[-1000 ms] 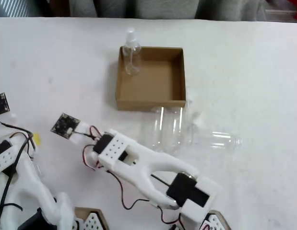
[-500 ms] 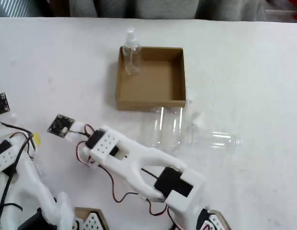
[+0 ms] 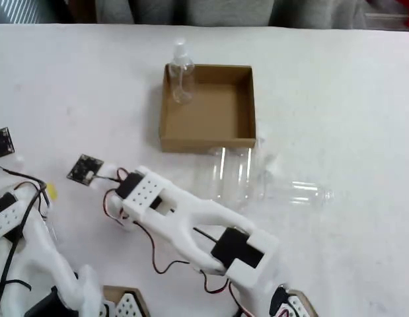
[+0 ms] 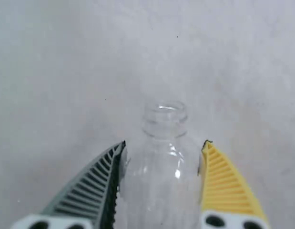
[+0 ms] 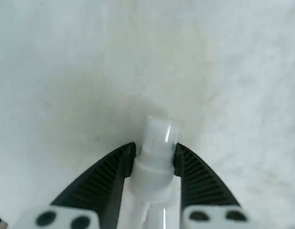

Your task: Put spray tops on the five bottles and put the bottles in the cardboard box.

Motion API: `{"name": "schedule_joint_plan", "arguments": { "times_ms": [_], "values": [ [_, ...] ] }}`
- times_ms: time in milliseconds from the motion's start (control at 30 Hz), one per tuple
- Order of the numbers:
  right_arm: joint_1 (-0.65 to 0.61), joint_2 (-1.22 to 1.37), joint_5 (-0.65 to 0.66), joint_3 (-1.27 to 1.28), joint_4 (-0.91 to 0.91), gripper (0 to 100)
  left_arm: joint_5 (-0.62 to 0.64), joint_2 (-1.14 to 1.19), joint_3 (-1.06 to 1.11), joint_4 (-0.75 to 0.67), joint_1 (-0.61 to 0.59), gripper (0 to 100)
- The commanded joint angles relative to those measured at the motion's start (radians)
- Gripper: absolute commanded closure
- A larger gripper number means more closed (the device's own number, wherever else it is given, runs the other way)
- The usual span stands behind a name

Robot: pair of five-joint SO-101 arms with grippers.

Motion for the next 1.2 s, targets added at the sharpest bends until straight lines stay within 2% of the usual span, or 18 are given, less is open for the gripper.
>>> {"name": "schedule_joint_plan", "arguments": {
  "times_ms": [0,233,533,1167],
  "values": [
    [0.031,-0.042,0.006,-0.038,0.039,92.6,0.008,-0.035,-0.008,-0.021,0.013,83],
    [0.042,-0.024,0.012,-0.043,0.081,76.8,0.006,-0.035,-0.006,-0.021,0.013,83],
    [0.036,-0.027,0.014,-0.064,0.183,79.8,0.005,-0.035,-0.006,-0.021,0.013,83],
    [0.042,0.056,0.011,-0.068,0.102,85.4,0.003,-0.033,-0.006,-0.021,0.013,83]
  ]
}}
